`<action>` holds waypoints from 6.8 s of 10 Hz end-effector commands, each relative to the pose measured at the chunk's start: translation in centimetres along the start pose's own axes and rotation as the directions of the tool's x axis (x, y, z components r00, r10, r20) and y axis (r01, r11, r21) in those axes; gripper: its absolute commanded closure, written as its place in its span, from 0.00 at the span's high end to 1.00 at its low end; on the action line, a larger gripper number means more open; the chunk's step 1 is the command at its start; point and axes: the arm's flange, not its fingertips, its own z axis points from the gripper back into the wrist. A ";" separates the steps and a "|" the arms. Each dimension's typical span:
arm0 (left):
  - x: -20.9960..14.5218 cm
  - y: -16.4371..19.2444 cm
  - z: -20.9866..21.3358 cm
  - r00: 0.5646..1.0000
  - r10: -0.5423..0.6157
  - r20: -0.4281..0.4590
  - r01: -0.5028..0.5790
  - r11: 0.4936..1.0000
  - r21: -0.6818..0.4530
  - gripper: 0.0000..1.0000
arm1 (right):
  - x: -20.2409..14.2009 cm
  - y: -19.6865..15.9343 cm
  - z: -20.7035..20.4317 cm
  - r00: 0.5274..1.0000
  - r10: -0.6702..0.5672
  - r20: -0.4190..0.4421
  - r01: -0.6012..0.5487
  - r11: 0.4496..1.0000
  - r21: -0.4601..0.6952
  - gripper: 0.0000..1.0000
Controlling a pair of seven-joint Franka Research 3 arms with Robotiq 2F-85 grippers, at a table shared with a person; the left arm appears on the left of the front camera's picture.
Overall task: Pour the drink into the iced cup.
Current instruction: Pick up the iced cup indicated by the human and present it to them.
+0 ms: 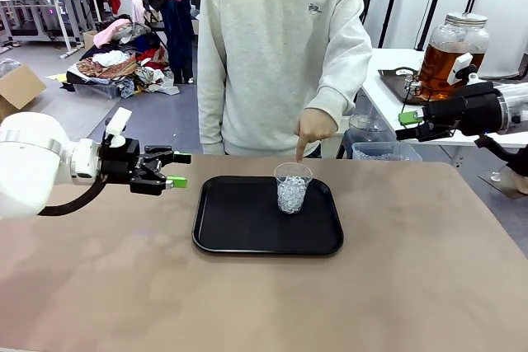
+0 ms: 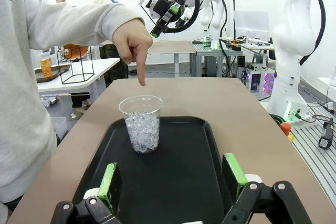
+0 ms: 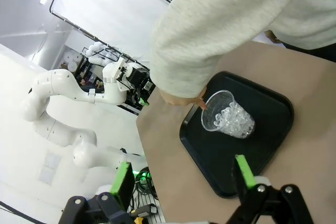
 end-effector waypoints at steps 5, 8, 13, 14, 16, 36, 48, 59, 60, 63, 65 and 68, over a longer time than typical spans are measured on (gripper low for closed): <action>0.1 0.0 0.0 1.000 -0.006 0.002 0.006 1.000 -0.001 1.00 | 0.1 -2.9 -3.1 0.913 0.403 -0.068 -0.398 0.914 0.079 1.00; 0.1 0.0 0.0 1.000 -0.006 0.002 0.006 1.000 -0.001 1.00 | -1.1 -5.5 -6.0 0.787 0.614 -0.065 -0.610 0.789 0.073 1.00; 0.1 0.0 0.0 1.000 -0.006 0.002 0.006 1.000 -0.001 1.00 | -1.8 -6.8 -7.3 0.740 0.669 -0.070 -0.669 0.743 0.034 1.00; 0.1 0.0 0.0 1.000 -0.006 0.002 0.006 1.000 -0.001 1.00 | -1.8 -6.8 -7.3 0.740 0.669 -0.070 -0.669 0.743 0.034 1.00; 0.1 0.0 0.0 1.000 -0.006 0.002 0.006 1.000 -0.001 1.00 | -1.8 -6.8 -7.3 0.740 0.669 -0.070 -0.669 0.743 0.034 1.00; 0.1 0.0 0.0 1.000 -0.006 0.002 0.006 1.000 -0.001 1.00 | -3.4 -14.4 -14.5 0.649 0.758 0.068 -0.758 0.636 0.145 1.00; 0.1 0.0 0.0 1.000 -0.006 0.002 0.006 1.000 -0.001 1.00 | -4.3 -15.9 -21.2 0.635 0.758 0.147 -0.771 0.611 0.181 1.00; 0.1 0.0 0.0 1.000 -0.006 0.002 0.006 1.000 -0.001 1.00 | -5.2 -15.0 -23.7 0.641 0.753 0.148 -0.762 0.600 0.245 1.00; 0.1 0.0 0.0 1.000 -0.006 0.002 0.006 1.000 -0.001 1.00 | -5.3 -15.0 -24.0 0.638 0.756 0.148 -0.764 0.597 0.247 1.00; 0.1 0.0 0.0 1.000 -0.006 0.002 0.006 1.000 -0.001 1.00 | -5.3 -15.3 -24.7 0.631 0.763 0.144 -0.769 0.590 0.245 1.00; 0.1 0.0 0.0 1.000 -0.006 0.002 0.006 1.000 -0.001 1.00 | -5.3 -15.2 -25.4 0.629 0.764 0.140 -0.769 0.586 0.256 1.00; 0.1 0.0 0.0 1.000 -0.006 0.002 0.006 1.000 -0.001 1.00 | -5.2 -15.2 -26.5 0.640 0.757 0.136 -0.758 0.592 0.272 1.00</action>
